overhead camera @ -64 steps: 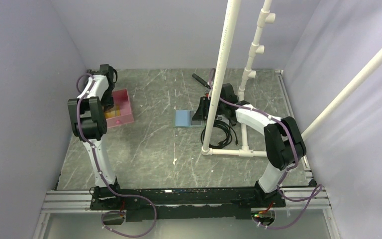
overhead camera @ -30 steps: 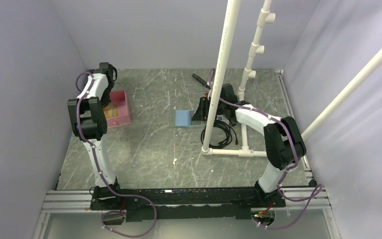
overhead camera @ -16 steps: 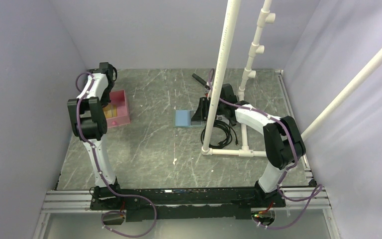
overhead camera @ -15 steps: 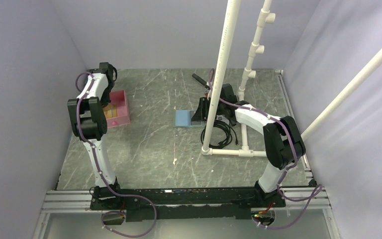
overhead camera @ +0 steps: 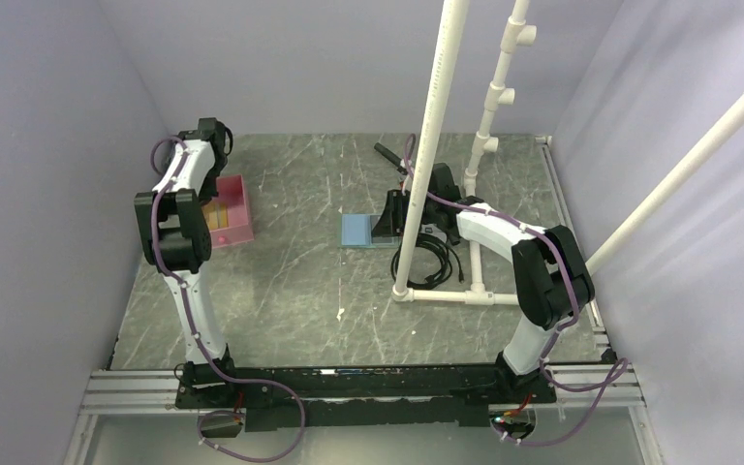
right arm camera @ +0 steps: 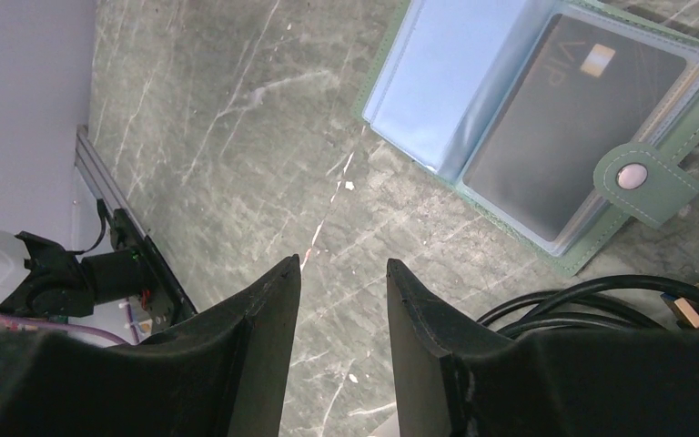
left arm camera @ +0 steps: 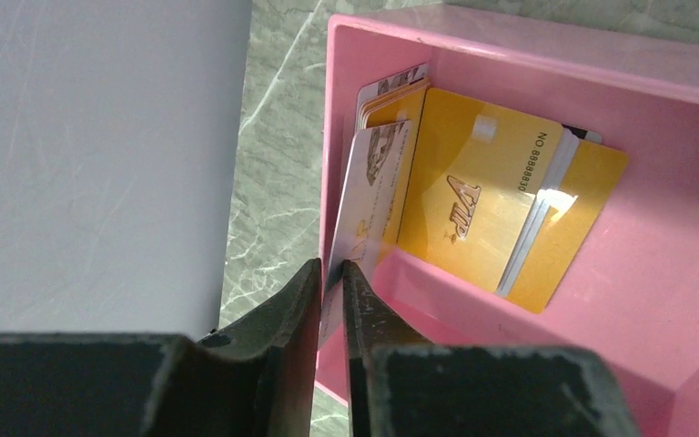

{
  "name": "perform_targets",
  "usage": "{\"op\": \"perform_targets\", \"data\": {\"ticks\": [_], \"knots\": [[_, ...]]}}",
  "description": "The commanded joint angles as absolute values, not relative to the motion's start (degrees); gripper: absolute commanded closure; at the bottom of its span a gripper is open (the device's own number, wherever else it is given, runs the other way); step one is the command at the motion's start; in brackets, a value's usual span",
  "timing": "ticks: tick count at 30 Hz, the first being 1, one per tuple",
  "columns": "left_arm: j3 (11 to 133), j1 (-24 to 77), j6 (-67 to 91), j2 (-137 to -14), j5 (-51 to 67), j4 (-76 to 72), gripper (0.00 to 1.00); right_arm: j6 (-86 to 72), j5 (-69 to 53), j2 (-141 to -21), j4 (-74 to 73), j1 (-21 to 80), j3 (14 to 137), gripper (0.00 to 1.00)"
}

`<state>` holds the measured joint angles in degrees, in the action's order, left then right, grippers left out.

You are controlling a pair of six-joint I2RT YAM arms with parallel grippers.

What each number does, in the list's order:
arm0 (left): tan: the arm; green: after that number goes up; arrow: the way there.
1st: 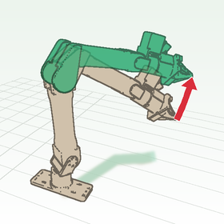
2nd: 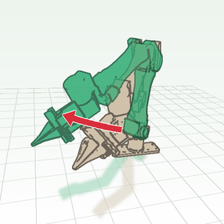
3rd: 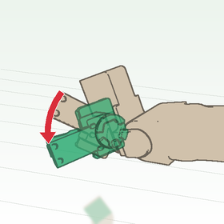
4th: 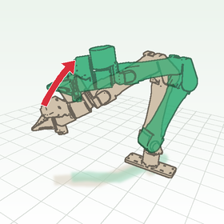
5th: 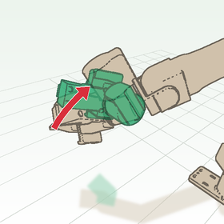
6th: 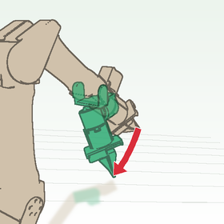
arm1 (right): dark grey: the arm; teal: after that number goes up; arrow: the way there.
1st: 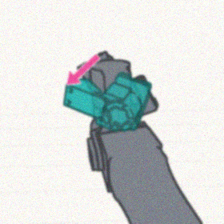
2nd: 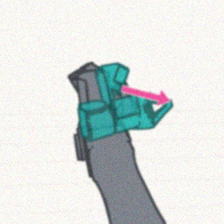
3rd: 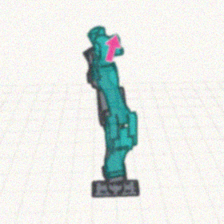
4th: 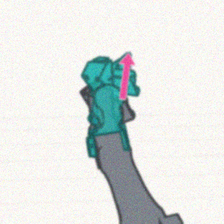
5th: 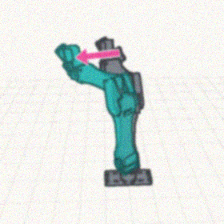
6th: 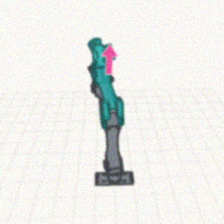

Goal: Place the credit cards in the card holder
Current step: Pick up the credit card from the storage box.

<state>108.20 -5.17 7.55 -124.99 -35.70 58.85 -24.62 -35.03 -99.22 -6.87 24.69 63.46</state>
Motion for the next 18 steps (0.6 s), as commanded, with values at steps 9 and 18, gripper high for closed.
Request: {"op": "perform_targets", "data": {"ticks": [9,18], "knots": [[112.51,-3.66,8.05,-123.15,-36.04,62.09,0.85,-23.82,-35.95,-99.31,-6.03,25.03,66.07,0.58],[113.09,-3.15,9.86,-120.87,-32.39,64.32,1.0,-23.51,-35.73,-99.23,-6.43,25.19,66.18,0.58]]}}
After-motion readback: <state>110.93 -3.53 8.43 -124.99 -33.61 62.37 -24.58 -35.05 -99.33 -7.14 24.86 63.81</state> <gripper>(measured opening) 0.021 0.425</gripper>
